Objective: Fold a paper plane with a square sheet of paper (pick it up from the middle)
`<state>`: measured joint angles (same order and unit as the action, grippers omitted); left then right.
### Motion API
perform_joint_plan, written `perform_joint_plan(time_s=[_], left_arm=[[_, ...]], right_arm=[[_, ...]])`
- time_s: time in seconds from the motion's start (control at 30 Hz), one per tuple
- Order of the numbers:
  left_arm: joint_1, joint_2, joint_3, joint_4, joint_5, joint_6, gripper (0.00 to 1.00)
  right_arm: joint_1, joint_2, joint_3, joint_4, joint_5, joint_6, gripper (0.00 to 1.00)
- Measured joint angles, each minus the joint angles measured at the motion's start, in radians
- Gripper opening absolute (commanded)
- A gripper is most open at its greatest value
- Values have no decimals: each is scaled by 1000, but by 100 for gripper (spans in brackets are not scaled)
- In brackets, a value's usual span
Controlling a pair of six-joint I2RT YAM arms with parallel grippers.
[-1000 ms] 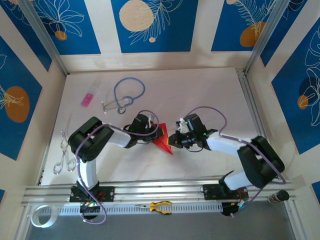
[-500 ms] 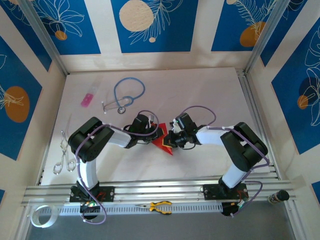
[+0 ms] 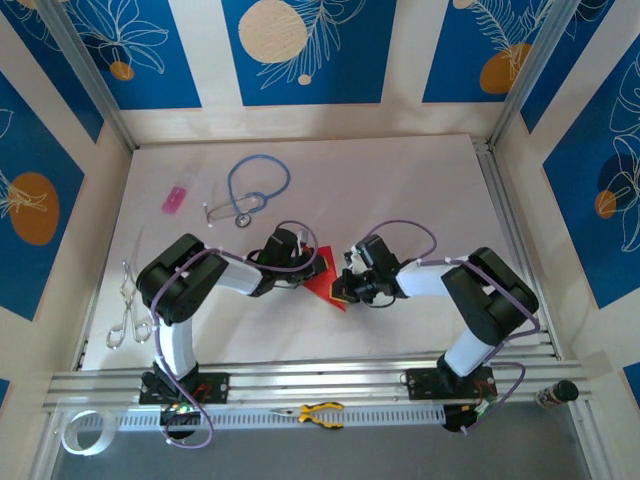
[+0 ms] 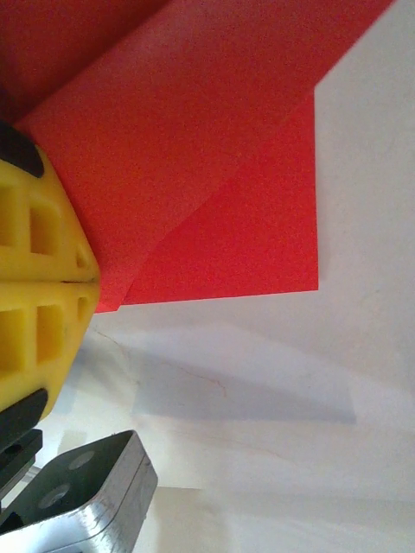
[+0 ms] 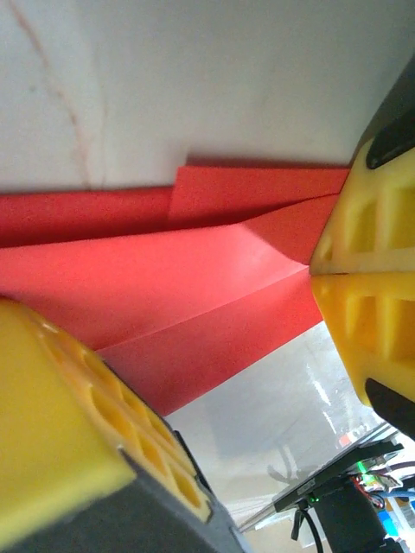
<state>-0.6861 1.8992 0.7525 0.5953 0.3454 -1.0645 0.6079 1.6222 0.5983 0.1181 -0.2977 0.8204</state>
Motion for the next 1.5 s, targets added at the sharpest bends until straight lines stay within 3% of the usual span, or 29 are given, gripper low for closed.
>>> perform_joint_plan(time_s=[0.63,1.23,1.37,1.5], left_arm=[[-5,0,0,-3,-2,0,2],[-3,-32,-33,-5,-61,-19,1],[-4,-38,-36,-8,-79,-28,2],[-4,-42,-42,-8,-92,-30,2]], right_arm=[[41,-181,-164,-11,51,13,1],[34,-385,-144,-240,82,15,1],[6,-356,-74,-200,55,25,1],[1,-213,34,-148,24,38,1]])
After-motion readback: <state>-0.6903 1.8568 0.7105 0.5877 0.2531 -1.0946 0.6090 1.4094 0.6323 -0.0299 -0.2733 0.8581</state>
